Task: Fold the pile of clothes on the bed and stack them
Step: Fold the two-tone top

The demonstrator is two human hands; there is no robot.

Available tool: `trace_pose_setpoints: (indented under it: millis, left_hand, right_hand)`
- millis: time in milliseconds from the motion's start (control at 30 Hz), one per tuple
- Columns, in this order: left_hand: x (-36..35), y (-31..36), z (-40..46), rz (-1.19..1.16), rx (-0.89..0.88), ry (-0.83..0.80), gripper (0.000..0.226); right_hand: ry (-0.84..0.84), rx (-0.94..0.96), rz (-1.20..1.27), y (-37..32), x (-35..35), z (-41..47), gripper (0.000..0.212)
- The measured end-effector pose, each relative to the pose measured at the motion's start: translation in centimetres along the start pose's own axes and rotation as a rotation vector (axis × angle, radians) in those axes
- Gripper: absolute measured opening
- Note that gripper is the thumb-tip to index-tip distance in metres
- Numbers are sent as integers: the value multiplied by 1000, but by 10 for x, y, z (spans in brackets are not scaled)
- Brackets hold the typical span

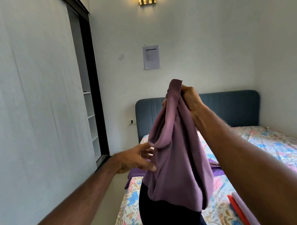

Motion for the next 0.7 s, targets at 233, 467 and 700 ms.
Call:
trace_pose_setpoints:
  millis: [233, 467, 700]
  left_hand:
    - [-8, 42, 8, -102, -255, 361, 21]
    - [17, 92, 16, -218, -241, 570, 29]
    - [42, 107, 23, -137, -296, 560, 26]
  right_hand:
    - [218, -47, -33, 12, 34, 1, 14]
    - [603, 57, -744, 85, 76, -63, 34]
    - [-24, -3, -623, 180, 18, -103, 16]
Point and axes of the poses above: each hand's wrist, its own z-axis towards the middle knuckle, its own x-axis out of the back of the hand, y = z × x, the point moved 9 cm from there along z, towards the middle knuckle, and after that the axes turned 15 degrees about -z, right-handed, at the moved point
